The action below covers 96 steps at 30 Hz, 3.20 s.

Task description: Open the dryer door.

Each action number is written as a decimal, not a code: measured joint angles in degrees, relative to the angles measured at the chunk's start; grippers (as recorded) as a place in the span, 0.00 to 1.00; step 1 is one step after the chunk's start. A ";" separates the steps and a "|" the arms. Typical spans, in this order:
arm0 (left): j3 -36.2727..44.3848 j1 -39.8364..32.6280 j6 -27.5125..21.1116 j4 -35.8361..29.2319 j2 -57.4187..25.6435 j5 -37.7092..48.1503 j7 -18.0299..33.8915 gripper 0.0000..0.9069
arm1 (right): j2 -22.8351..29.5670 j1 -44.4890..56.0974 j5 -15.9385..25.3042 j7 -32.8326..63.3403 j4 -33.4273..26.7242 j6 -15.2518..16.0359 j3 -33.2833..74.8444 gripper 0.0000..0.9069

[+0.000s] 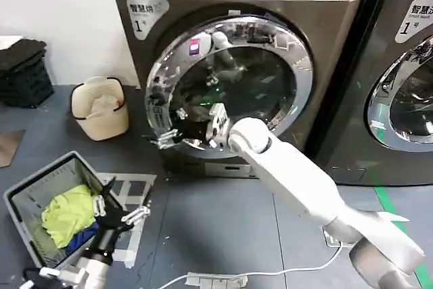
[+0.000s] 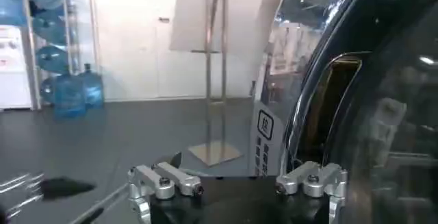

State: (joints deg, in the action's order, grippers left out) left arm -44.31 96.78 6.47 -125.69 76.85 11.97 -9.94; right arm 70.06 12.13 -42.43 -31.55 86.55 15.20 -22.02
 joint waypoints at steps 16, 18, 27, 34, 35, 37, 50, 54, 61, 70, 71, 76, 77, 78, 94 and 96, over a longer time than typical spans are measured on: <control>-8.16 -6.49 -4.27 3.05 -5.95 9.56 -1.99 1.00 | -5.45 3.07 -0.40 -6.40 6.34 -2.24 0.41 1.00; -8.36 -7.36 -4.23 3.67 -6.96 9.91 -2.02 1.00 | -5.99 3.42 -0.37 -7.37 6.75 -3.18 0.39 1.00; -7.84 -10.75 -4.67 6.35 -10.66 11.93 -2.91 1.00 | -8.45 4.77 -0.31 -11.26 9.24 -5.09 0.76 1.00; -5.90 -13.04 -4.31 8.06 -13.68 12.24 -4.62 1.00 | -11.63 5.89 -0.75 -15.96 11.23 -7.41 1.14 1.00; -5.45 -13.28 -4.16 8.18 -14.16 12.22 -4.90 1.00 | -12.04 6.03 -0.99 -16.79 11.28 -7.71 1.23 1.00; -4.59 -13.79 -4.02 8.78 -14.95 12.21 -5.11 1.00 | -12.85 6.36 -1.60 -18.61 11.31 -8.12 1.53 1.00; -0.45 -17.72 -2.94 12.46 -18.90 12.39 -6.86 1.00 | -17.64 8.94 -2.51 -27.45 12.18 -10.07 5.03 1.00; 1.15 -18.79 -2.09 13.40 -19.90 12.18 -8.33 1.00 | -19.31 10.28 -2.42 -29.73 13.97 -10.48 6.61 1.00; 4.54 -21.48 -1.79 14.56 -22.05 12.33 -9.98 1.00 | -21.92 13.23 -1.27 -33.27 15.81 -11.39 10.25 1.00; 8.89 -24.69 -0.75 15.00 -24.35 12.27 -12.89 1.00 | -24.98 17.85 1.08 -38.06 16.88 -12.27 16.17 1.00; 9.48 -25.01 -0.39 15.02 -24.66 12.16 -13.26 1.00 | -25.45 18.53 1.26 -38.64 17.01 -12.32 17.02 1.00; 13.01 -26.98 0.25 15.53 -26.16 12.09 -14.31 1.00 | -27.38 21.57 1.94 -41.41 17.45 -12.50 20.70 1.00; 13.66 -27.35 0.26 15.71 -26.32 12.09 -14.42 1.00 | -27.78 22.26 1.96 -42.19 17.55 -12.59 21.49 1.00; 14.43 -27.87 0.27 15.83 -26.44 12.09 -14.56 1.00 | -28.26 23.05 2.11 -43.07 17.59 -12.69 22.44 1.00; 24.59 -34.11 2.41 17.20 -27.41 10.26 -18.38 1.00 | -32.22 36.43 4.25 -50.06 20.01 -14.52 36.54 1.00; 25.94 -35.01 2.55 17.48 -27.47 10.08 -18.65 1.00 | -32.68 38.51 4.10 -50.58 19.90 -15.07 39.03 1.00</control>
State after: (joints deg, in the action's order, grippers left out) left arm -18.37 61.76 9.02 -108.21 49.38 22.06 -28.60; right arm 37.38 50.64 -38.33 -82.13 106.45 0.12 17.00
